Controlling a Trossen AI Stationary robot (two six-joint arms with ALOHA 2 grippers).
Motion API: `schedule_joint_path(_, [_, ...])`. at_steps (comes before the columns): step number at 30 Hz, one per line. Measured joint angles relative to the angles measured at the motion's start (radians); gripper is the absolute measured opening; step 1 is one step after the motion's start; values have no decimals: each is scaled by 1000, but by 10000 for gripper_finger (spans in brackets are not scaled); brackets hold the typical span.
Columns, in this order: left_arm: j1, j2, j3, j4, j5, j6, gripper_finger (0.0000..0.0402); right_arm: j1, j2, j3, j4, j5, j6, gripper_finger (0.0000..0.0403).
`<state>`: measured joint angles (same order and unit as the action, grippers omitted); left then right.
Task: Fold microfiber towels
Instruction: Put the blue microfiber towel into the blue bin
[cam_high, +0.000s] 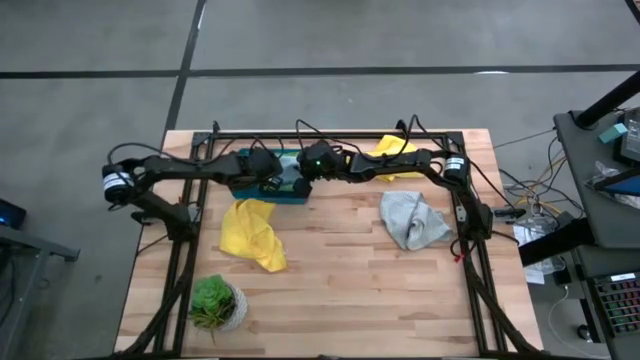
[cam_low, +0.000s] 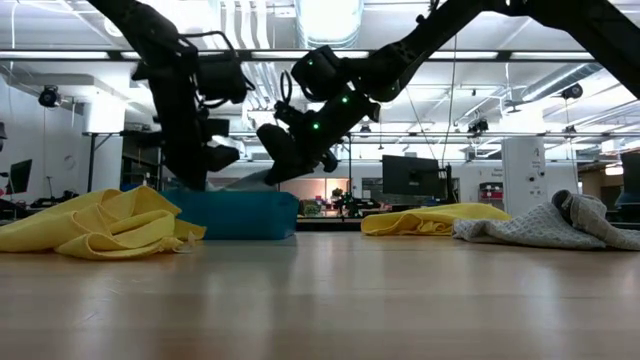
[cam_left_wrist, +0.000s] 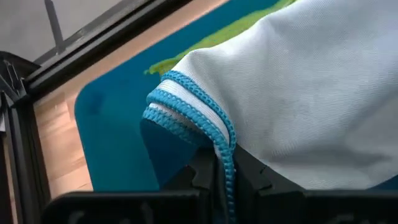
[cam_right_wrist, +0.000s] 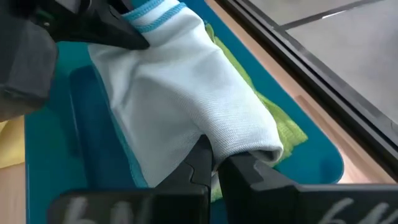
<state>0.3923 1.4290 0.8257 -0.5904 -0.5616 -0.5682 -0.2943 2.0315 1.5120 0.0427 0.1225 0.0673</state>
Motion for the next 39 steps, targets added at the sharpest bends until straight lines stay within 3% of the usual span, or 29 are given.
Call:
schedule_joint_path(11, [10, 53, 0, 9, 1, -9, 41, 1, 0, 0, -9, -1, 14, 15])
schedule_joint_path(27, [15, 54, 0, 5, 14, -28, 46, -3, 0, 0, -56, 0, 26, 114])
schedule_joint_path(39, [15, 7, 0, -20, 33, -14, 162, -6, -65, -1, -151, 0, -7, 113])
